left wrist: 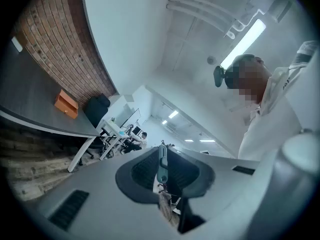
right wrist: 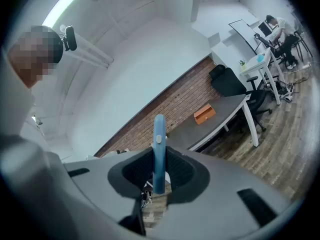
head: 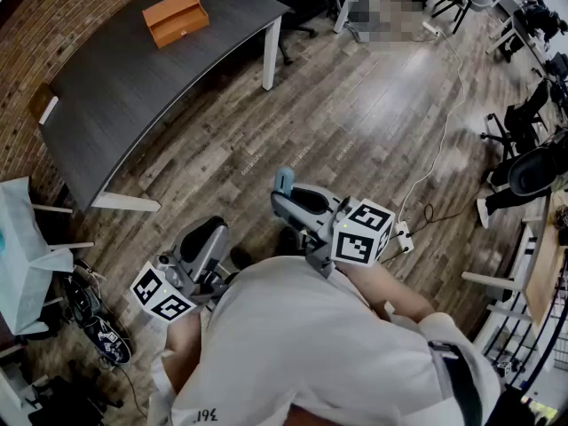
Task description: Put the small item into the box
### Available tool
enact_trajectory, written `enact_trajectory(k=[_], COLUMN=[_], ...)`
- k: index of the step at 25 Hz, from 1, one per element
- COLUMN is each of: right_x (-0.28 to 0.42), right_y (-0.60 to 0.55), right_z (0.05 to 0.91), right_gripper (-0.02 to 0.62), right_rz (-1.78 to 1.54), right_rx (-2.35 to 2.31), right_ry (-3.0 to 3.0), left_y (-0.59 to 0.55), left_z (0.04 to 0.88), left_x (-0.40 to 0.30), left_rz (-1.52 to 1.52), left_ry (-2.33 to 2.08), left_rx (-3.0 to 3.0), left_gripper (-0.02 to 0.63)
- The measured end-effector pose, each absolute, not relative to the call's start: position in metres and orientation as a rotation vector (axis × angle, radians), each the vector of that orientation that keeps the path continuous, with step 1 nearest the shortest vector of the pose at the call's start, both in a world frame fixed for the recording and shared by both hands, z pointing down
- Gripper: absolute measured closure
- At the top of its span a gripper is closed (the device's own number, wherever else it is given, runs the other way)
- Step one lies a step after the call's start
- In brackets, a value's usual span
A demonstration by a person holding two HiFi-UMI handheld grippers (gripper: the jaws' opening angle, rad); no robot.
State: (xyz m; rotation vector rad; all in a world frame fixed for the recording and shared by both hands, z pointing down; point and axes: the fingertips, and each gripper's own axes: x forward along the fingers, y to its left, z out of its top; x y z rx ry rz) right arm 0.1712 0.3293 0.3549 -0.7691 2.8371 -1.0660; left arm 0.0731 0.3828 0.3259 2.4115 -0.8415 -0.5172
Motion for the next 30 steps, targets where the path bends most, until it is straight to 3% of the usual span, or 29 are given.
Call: enact_trajectory(k=[30], right_x=[0.183], right_y=[0.322], right_z=[0.362], right_gripper=[0.514], right_rz=[-1.073], right_rx=[-0.764], right_ry=[2.859], left_y=[0.373], left_z=[0.333], left_x=[0.087], left_rz=[-0.519], left_ry=[-0.857], left_rx=[2.391], left_gripper=[0.549])
